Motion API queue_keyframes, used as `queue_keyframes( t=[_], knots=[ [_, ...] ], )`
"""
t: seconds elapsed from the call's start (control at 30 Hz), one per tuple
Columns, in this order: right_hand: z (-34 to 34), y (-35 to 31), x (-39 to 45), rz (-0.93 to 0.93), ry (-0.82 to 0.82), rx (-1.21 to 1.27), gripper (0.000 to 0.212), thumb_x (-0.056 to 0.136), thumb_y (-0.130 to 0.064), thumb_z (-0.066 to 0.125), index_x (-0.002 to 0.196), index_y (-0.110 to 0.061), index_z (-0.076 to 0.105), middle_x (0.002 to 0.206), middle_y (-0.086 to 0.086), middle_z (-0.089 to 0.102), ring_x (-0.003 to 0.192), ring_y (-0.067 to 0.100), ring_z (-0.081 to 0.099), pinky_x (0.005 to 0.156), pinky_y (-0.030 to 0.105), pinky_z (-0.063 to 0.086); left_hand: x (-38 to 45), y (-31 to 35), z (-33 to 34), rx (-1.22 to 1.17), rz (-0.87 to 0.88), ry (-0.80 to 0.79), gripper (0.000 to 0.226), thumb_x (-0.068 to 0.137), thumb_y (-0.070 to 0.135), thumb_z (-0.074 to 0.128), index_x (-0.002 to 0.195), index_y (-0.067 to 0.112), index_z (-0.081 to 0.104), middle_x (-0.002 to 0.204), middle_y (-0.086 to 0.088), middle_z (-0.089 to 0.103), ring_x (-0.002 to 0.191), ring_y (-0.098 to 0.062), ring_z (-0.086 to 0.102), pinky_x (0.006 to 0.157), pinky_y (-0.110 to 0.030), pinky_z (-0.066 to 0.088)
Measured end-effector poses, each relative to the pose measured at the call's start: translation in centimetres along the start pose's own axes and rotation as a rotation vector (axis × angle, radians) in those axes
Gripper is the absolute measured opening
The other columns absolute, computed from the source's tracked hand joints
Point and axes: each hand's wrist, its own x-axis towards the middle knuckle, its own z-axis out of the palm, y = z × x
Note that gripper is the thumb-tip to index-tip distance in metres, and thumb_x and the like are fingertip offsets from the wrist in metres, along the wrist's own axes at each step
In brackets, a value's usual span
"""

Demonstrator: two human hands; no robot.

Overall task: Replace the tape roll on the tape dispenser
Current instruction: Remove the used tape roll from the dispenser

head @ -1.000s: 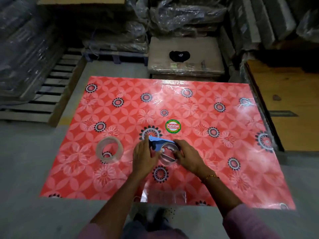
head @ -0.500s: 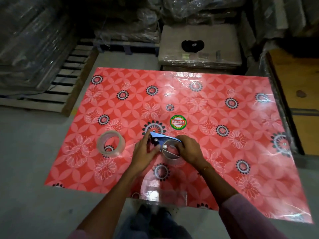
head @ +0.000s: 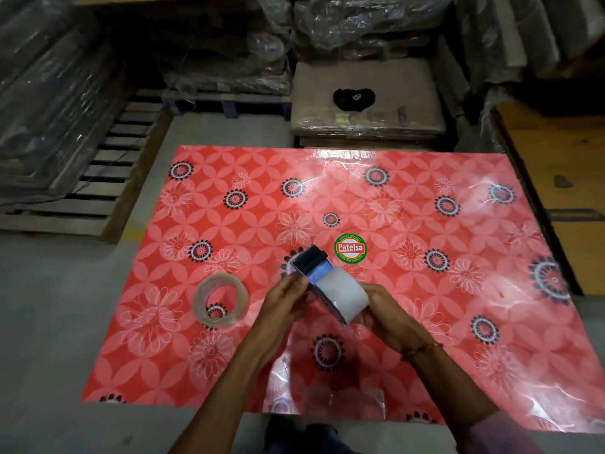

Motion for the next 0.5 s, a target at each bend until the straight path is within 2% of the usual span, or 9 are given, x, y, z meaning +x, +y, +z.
queue_keyframes(
  t=[0.07, 0.13, 0.17, 0.23, 0.3, 0.37, 0.43, 0.47, 0.5],
  knots=[
    [0.3, 0.4, 0.2, 0.021, -0.038, 0.108, 0.039, 0.100, 0.002, 0.039, 0.084, -0.005, 0.073, 0.072, 0.010, 0.071, 0.059, 0.016, 0.063, 0.053, 0.023, 0.054, 0.6, 0.2, -0.1, 0.015, 0.022, -0.058, 0.028, 0.094, 0.019, 0.064, 0.121, 0.014, 0.062, 0.107, -0.003, 0.071, 0.090, -0.014, 0.069, 0.074, -0.023, 0.057],
    [0.4, 1.1, 0.6, 0.015, -0.080, 0.196, 0.023, 0.098, -0.013, 0.055, 0.098, -0.009, 0.077, 0.090, 0.014, 0.074, 0.072, 0.020, 0.068, 0.065, 0.030, 0.058, 1.4, 0.2, -0.4, 0.026, 0.056, -0.115, 0.050, 0.086, 0.027, 0.070, 0.133, 0.016, 0.057, 0.125, -0.006, 0.067, 0.100, -0.015, 0.068, 0.077, -0.026, 0.057],
    [0.4, 1.6, 0.7, 0.028, -0.097, 0.244, 0.023, 0.092, -0.023, 0.067, 0.107, -0.009, 0.076, 0.100, 0.016, 0.074, 0.080, 0.023, 0.070, 0.072, 0.033, 0.060, 1.8, 0.2, -0.6, 0.027, 0.072, -0.154, 0.062, 0.081, 0.032, 0.074, 0.137, 0.017, 0.053, 0.133, -0.004, 0.063, 0.106, -0.016, 0.066, 0.078, -0.027, 0.057],
    [-0.2, 2.9, 1.3, 0.084, -0.144, 0.335, 0.067, 0.067, -0.040, 0.090, 0.121, -0.004, 0.070, 0.113, 0.019, 0.073, 0.090, 0.028, 0.074, 0.078, 0.038, 0.062, 2.4, 0.3, -1.0, 0.012, 0.062, -0.220, 0.082, 0.070, 0.042, 0.085, 0.141, 0.019, 0.050, 0.143, -0.004, 0.057, 0.111, -0.016, 0.064, 0.080, -0.029, 0.057],
    [-0.8, 3.8, 2.0, 0.106, -0.146, 0.386, 0.081, 0.049, -0.045, 0.097, 0.116, -0.005, 0.073, 0.108, 0.017, 0.076, 0.087, 0.026, 0.076, 0.073, 0.037, 0.064, 3.1, 0.1, -1.3, -0.012, 0.039, -0.273, 0.094, 0.062, 0.047, 0.090, 0.142, 0.020, 0.048, 0.144, -0.004, 0.056, 0.107, -0.017, 0.066, 0.082, -0.032, 0.058],
    [-1.3, 3.4, 2.5, 0.093, -0.109, 0.331, 0.067, 0.066, -0.040, 0.088, 0.120, -0.004, 0.070, 0.105, 0.015, 0.077, 0.087, 0.028, 0.075, 0.072, 0.037, 0.063, 3.8, -0.1, -1.4, -0.021, 0.026, -0.314, 0.092, 0.066, 0.042, 0.088, 0.144, 0.020, 0.045, 0.143, -0.004, 0.057, 0.108, -0.017, 0.065, 0.087, -0.034, 0.057],
    [-1.6, 2.5, 2.8, 0.033, -0.061, 0.174, 0.028, 0.093, -0.015, 0.064, 0.117, -0.002, 0.066, 0.097, 0.008, 0.079, 0.088, 0.026, 0.072, 0.079, 0.037, 0.060, 4.8, -0.3, -1.4, -0.002, 0.028, -0.313, 0.074, 0.076, 0.030, 0.080, 0.143, 0.021, 0.049, 0.138, -0.005, 0.060, 0.109, -0.016, 0.064, 0.088, -0.031, 0.056],
    [-1.7, 1.9, 3.0, 0.003, -0.070, 0.115, 0.018, 0.098, -0.001, 0.051, 0.108, -0.003, 0.066, 0.086, 0.001, 0.079, 0.081, 0.019, 0.072, 0.077, 0.031, 0.059, 5.4, -0.3, -1.3, 0.005, 0.030, -0.304, 0.066, 0.078, 0.028, 0.077, 0.140, 0.022, 0.052, 0.135, -0.006, 0.062, 0.108, -0.016, 0.064, 0.089, -0.031, 0.055],
    [-1.9, 1.3, 3.1, -0.019, -0.058, 0.074, 0.029, 0.099, 0.009, 0.042, 0.096, -0.005, 0.067, 0.073, -0.003, 0.077, 0.069, 0.011, 0.071, 0.067, 0.023, 0.059, 6.0, -0.1, -1.3, 0.007, 0.039, -0.291, 0.062, 0.077, 0.031, 0.076, 0.135, 0.022, 0.057, 0.130, -0.006, 0.063, 0.106, -0.018, 0.064, 0.088, -0.034, 0.053]
  ],
)
